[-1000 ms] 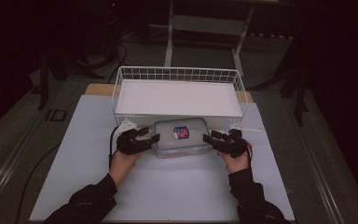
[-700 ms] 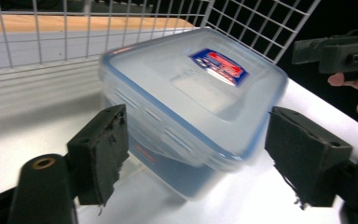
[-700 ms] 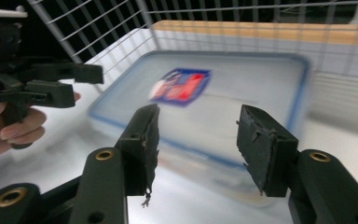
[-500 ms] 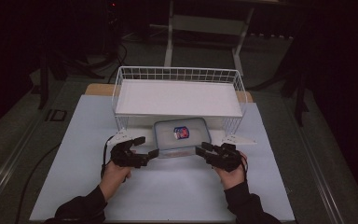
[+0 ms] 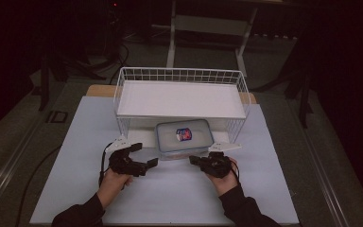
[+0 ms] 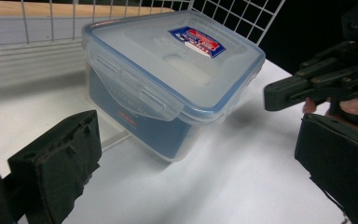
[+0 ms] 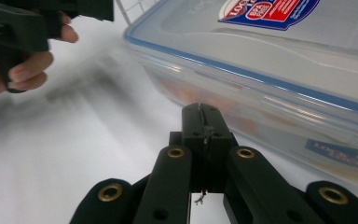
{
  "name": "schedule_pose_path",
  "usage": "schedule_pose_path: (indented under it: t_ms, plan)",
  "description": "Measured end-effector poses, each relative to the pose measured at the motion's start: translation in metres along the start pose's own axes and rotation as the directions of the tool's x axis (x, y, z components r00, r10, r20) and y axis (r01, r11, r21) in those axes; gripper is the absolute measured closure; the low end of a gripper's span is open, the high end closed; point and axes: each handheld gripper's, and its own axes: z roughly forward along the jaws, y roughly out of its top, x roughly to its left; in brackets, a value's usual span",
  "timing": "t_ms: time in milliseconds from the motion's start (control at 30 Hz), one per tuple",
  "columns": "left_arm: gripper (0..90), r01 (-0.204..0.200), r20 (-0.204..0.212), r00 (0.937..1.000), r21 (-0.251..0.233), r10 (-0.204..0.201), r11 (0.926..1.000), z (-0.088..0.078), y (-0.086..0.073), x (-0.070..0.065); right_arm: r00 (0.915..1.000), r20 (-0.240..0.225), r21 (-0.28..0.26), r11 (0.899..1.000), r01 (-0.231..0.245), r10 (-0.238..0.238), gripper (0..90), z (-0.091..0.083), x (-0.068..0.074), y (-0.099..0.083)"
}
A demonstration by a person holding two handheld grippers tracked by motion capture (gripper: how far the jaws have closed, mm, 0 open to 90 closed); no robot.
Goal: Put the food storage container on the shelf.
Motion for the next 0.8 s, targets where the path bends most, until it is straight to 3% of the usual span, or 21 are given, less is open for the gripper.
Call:
schedule_pose_path:
  t_ms: [133, 233, 467, 800]
  plan:
    - [0.4, -0.01, 0.001, 1.0, 0.0, 0.01, 1.0, 0.001, -0.001, -0.001, 0.9999, 0.013, 0.005, 1.0, -0.011, 0.01, 89.9, 0.007, -0.003, 0.001]
    - [0.4, -0.021, 0.004, 0.9998, -0.003, 0.021, 0.9998, 0.002, -0.001, -0.003, 0.9987, 0.023, 0.002, 0.999, -0.046, 0.046, 89.9, 0.017, -0.008, 0.004]
    - [0.4, -0.037, 0.004, 0.9993, 0.001, 0.037, 0.9993, 0.003, -0.001, -0.005, 0.9983, 0.044, 0.004, 0.999, -0.037, 0.037, 89.9, 0.03, -0.01, 0.009]
    - [0.4, -0.057, -0.001, 0.9984, 0.001, 0.057, 0.9984, 0.003, -0.001, -0.007, 0.9956, 0.068, -0.026, 0.998, -0.063, 0.065, 89.6, 0.051, -0.021, 0.024]
